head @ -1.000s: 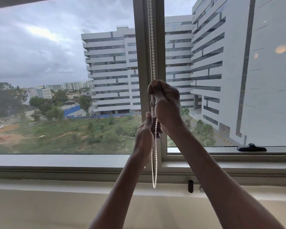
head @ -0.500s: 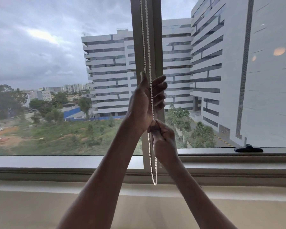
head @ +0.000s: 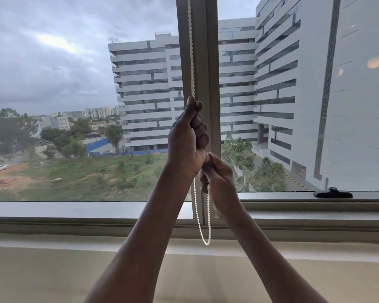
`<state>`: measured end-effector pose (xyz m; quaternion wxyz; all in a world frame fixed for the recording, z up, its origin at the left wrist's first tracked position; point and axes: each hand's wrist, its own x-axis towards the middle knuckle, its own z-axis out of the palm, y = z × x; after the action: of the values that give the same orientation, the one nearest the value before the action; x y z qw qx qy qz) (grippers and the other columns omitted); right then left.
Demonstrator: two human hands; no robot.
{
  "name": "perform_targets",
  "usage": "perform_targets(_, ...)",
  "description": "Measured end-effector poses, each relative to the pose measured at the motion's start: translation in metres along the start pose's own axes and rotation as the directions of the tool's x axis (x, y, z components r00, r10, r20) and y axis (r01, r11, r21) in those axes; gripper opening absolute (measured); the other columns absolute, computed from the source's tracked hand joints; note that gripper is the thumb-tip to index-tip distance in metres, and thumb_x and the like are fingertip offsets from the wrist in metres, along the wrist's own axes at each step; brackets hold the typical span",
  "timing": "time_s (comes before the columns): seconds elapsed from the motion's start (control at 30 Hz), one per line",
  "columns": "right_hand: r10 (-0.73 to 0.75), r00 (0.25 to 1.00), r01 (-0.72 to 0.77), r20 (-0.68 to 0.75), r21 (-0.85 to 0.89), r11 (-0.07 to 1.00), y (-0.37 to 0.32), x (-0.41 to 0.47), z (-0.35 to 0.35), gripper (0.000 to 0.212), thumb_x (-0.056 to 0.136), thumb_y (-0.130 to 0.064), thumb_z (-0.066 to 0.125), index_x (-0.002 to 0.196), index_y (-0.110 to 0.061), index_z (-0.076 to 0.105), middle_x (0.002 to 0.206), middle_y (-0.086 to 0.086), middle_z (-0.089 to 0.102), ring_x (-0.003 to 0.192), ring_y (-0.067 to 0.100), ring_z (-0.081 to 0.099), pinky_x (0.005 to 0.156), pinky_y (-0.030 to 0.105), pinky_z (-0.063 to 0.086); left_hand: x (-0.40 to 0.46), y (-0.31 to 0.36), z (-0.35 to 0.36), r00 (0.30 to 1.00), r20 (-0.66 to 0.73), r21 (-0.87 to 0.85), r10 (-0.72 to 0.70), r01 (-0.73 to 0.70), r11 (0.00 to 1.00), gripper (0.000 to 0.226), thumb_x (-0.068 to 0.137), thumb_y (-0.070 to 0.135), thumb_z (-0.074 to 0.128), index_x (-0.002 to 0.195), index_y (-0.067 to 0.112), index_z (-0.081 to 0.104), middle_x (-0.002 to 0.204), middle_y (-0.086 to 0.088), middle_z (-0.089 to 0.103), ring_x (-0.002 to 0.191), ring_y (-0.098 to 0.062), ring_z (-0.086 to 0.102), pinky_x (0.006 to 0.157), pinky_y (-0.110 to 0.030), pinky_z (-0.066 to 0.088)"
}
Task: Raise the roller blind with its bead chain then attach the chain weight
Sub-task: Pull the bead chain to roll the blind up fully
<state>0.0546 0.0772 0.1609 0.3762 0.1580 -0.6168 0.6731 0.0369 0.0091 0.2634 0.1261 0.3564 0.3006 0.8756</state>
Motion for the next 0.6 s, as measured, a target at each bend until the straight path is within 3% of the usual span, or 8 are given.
perform_targets(0.07, 0.034, 0.996, -0.039, 0.080, 0.070, 0.997, -0.007, 0.001, -0.006, 0.023, 0.097, -0.032, 0.052, 0.081, -0.018, 0.060, 0.056, -0.007, 0.050, 0.048, 0.007, 0.039, 0.045, 0.020, 0.033, -0.002, 0.002, -0.002, 1.000, -0.005, -0.007, 0.018, -0.018, 1.000, 0.034, 0.102, 0.028, 0.046, 0.073, 0.020, 0.060, 0.041, 0.013, 0.026, 0.030, 0.001, 0.017, 0.027, -0.013, 0.013)
perform_targets(0.17, 0.099, 0.990, -0.108, 0.102, 0.095, 0.990, -0.025, 0.015, -0.015, 0.053, 0.095, -0.050, 0.038, 0.116, -0.009, 0.062, 0.077, 0.000, 0.065, 0.068, 0.012, 0.057, 0.063, 0.027, 0.045, -0.006, 0.004, -0.006, 0.999, 0.006, -0.028, 0.040, -0.039, 0.999, 0.032, 0.102, 0.027, 0.046, 0.074, 0.020, 0.059, 0.041, 0.013, 0.026, 0.030, 0.001, 0.017, 0.027, -0.014, 0.012)
perform_targets(0.27, 0.072, 0.994, -0.074, 0.080, 0.020, 0.997, -0.054, 0.037, -0.012, 0.045, 0.102, -0.042, 0.032, 0.113, -0.011, 0.064, 0.084, 0.001, 0.068, 0.076, 0.012, 0.061, 0.069, 0.027, 0.048, -0.014, -0.007, -0.012, 1.000, -0.002, -0.074, 0.025, -0.026, 0.997, 0.033, 0.102, 0.025, 0.046, 0.073, 0.017, 0.060, 0.043, 0.013, 0.027, 0.030, 0.001, 0.019, 0.026, -0.014, 0.017)
perform_targets(0.4, 0.041, 0.994, -0.046, 0.100, 0.042, 0.998, -0.090, 0.060, 0.002, 0.036, 0.104, -0.036, 0.035, 0.104, -0.012, 0.062, 0.079, 0.002, 0.073, 0.074, 0.019, 0.064, 0.069, 0.030, 0.051, -0.034, -0.034, -0.026, 0.999, -0.038, -0.020, -0.016, 0.016, 1.000, 0.038, 0.102, 0.029, 0.046, 0.068, 0.022, 0.059, 0.044, 0.013, 0.027, 0.031, 0.001, 0.020, 0.027, -0.014, 0.017)
perform_targets(0.53, 0.141, 0.980, -0.167, 0.140, 0.195, 0.967, -0.105, 0.064, 0.014, 0.033, 0.103, -0.033, 0.039, 0.108, -0.007, 0.059, 0.076, 0.010, 0.072, 0.064, 0.021, 0.062, 0.061, 0.030, 0.048, -0.054, -0.057, -0.037, 0.995, -0.082, 0.019, -0.054, 0.056, 0.998, 0.042, 0.101, 0.030, 0.049, 0.061, 0.023, 0.061, 0.042, 0.015, 0.026, 0.032, 0.002, 0.017, 0.028, -0.014, 0.013)
perform_targets(0.6, 0.206, 0.969, -0.234, 0.136, 0.241, 0.942, -0.103, 0.060, 0.020, 0.037, 0.104, -0.033, 0.038, 0.111, -0.003, 0.060, 0.069, 0.007, 0.065, 0.054, 0.015, 0.052, 0.053, 0.026, 0.038, -0.058, -0.060, -0.038, 0.993, -0.102, 0.027, -0.059, 0.062, 0.998, 0.042, 0.100, 0.030, 0.050, 0.060, 0.022, 0.061, 0.042, 0.015, 0.025, 0.032, 0.002, 0.016, 0.030, -0.015, 0.010)
